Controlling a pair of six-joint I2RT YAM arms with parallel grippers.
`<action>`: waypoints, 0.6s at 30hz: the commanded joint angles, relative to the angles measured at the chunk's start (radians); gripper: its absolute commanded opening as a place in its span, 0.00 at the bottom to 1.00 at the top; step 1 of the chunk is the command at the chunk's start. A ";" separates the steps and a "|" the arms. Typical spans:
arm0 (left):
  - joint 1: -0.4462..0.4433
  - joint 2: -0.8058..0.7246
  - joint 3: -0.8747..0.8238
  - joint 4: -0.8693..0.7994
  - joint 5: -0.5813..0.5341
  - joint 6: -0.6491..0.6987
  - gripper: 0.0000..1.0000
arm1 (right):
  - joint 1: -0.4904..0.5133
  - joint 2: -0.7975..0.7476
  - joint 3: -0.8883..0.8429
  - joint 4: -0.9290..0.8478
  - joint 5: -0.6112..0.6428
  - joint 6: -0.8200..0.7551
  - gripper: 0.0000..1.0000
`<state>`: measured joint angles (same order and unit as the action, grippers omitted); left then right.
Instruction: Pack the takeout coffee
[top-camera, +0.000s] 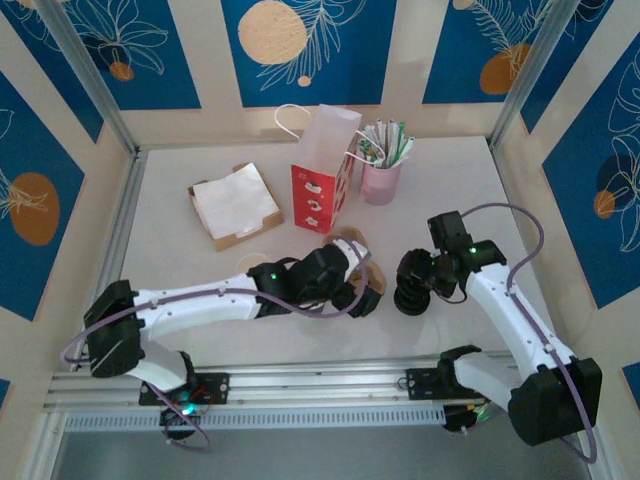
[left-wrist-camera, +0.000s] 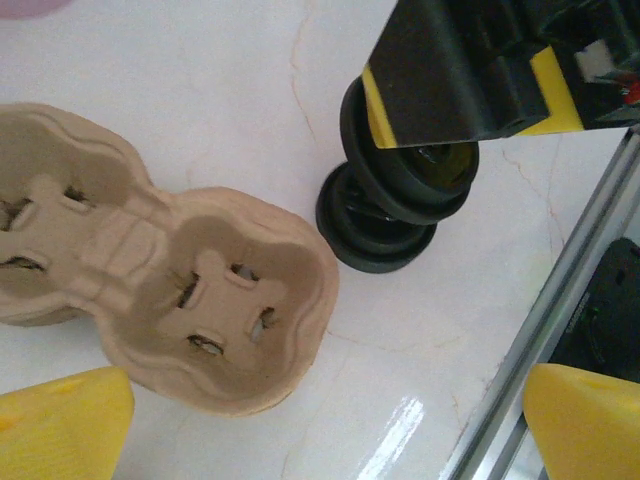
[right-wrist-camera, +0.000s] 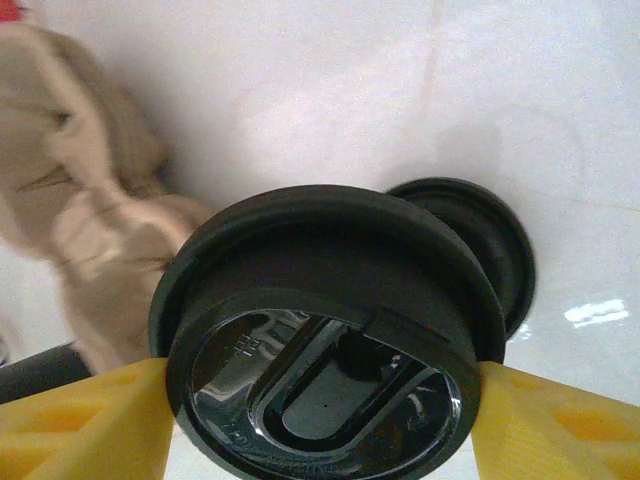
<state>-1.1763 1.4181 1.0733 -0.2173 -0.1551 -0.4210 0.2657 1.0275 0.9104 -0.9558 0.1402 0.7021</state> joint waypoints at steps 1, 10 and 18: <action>0.007 -0.092 -0.045 -0.003 -0.053 -0.025 1.00 | 0.041 -0.006 0.082 -0.053 -0.070 -0.040 0.71; 0.087 -0.365 -0.191 -0.058 -0.022 -0.081 1.00 | 0.234 0.096 0.259 -0.100 -0.060 -0.072 0.71; 0.231 -0.642 -0.325 -0.132 0.046 -0.157 1.00 | 0.397 0.232 0.383 -0.120 -0.062 -0.094 0.71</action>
<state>-0.9813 0.8268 0.7799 -0.3012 -0.1555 -0.5385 0.6289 1.2282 1.2465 -1.0416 0.0967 0.6308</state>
